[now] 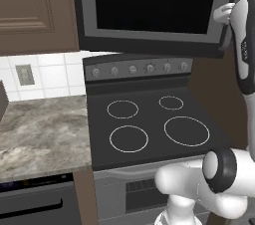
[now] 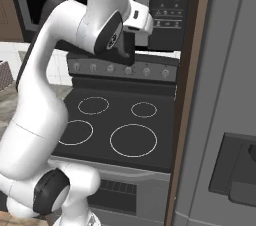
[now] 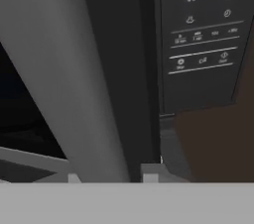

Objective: Retrieve the reheated potato from the microwave, then place the potato, cheese, and condiment on the cutting board.

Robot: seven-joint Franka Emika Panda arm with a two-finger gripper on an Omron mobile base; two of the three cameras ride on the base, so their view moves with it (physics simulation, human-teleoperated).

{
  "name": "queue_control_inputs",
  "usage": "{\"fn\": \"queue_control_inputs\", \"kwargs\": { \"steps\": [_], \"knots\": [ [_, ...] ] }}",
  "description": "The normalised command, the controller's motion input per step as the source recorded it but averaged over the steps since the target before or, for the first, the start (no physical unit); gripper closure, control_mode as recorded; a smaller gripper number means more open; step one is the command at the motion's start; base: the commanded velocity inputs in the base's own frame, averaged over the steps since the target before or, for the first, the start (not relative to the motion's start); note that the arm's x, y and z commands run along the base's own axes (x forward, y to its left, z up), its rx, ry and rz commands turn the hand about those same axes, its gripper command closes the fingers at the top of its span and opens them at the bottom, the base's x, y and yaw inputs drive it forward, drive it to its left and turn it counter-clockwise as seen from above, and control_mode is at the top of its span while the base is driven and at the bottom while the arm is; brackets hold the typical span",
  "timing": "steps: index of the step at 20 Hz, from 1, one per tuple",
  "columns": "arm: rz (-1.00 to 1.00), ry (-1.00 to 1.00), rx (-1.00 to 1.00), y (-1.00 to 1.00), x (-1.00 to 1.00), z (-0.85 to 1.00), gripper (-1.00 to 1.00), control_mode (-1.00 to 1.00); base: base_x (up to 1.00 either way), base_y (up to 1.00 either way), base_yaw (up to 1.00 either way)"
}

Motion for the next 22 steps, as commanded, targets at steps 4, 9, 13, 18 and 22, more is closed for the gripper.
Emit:
{"fn": "queue_control_inputs", "kwargs": {
  "steps": [4, 9, 13, 18, 22],
  "knots": [
    [0.0, 0.04, 0.0, 0.0, -0.76, 0.11, 1.0, -1.0, 0.0, 0.0, 0.0],
    [0.0, 0.07, 0.0, 0.0, -0.75, 0.1, 1.0, -1.0, 0.0, 0.0, 0.0],
    [-0.02, 0.04, 0.0, 0.02, -0.78, 0.07, 1.0, -1.0, 0.0, 0.0, 0.0],
    [-0.03, 0.03, 0.0, 0.07, -0.77, 0.04, 1.0, -1.0, 0.0, 0.0, 0.0],
    [-0.03, 0.01, 0.0, 0.13, -0.73, 0.0, 1.0, -1.0, 0.0, 0.0, 0.0]
  ]
}}
